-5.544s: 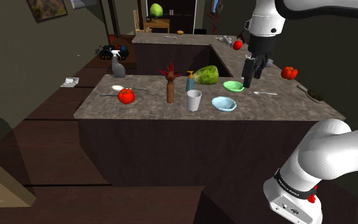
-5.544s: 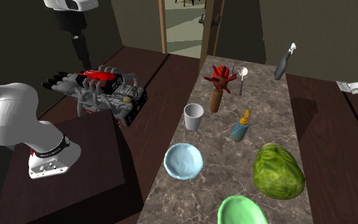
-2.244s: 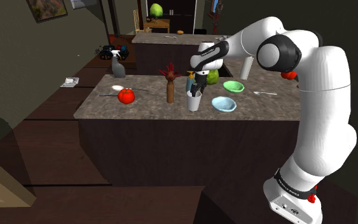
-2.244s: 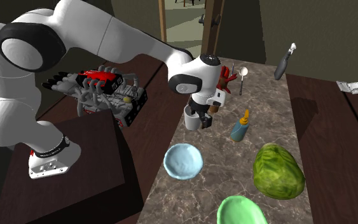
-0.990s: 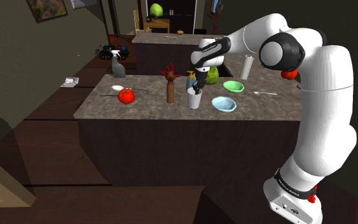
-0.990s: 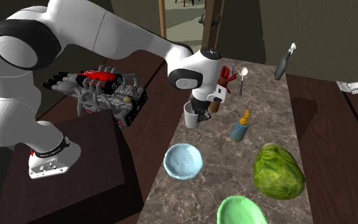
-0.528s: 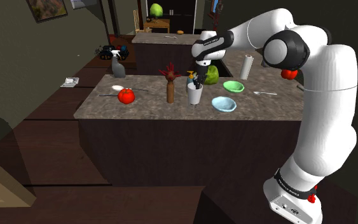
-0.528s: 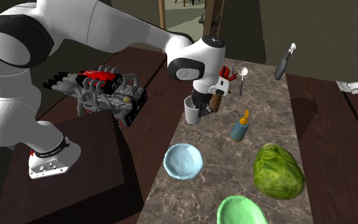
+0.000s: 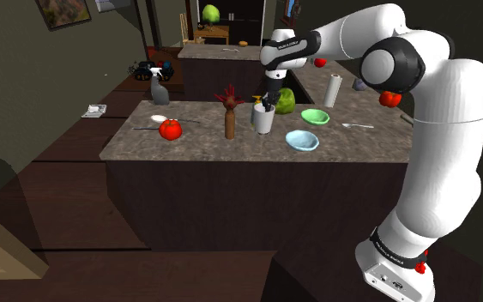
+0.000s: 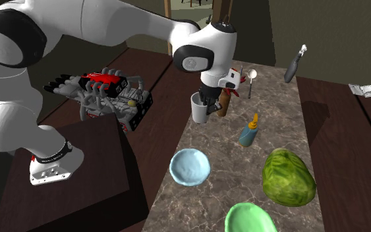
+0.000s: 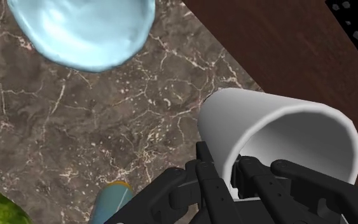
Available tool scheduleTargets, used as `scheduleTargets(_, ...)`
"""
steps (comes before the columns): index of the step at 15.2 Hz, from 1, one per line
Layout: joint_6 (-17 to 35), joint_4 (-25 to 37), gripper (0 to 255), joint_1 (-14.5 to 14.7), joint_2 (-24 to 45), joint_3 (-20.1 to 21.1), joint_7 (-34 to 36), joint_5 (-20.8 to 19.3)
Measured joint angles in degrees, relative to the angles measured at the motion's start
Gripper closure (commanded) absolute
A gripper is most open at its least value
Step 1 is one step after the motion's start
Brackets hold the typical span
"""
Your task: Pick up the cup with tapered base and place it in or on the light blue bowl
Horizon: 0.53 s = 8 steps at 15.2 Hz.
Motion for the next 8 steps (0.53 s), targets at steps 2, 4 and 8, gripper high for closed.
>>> scheduleTargets(2,-1.5,1.2,255,0.0,-0.3,0.0,0.2,-0.1)
scheduleTargets(4,-2.2,0.9,255,-0.3,-1.2,-0.2,-0.2,-0.2)
scheduleTargets(8,-2.5,-2.3,255,-2.6,-4.5,-1.5,-3.8,-0.3)
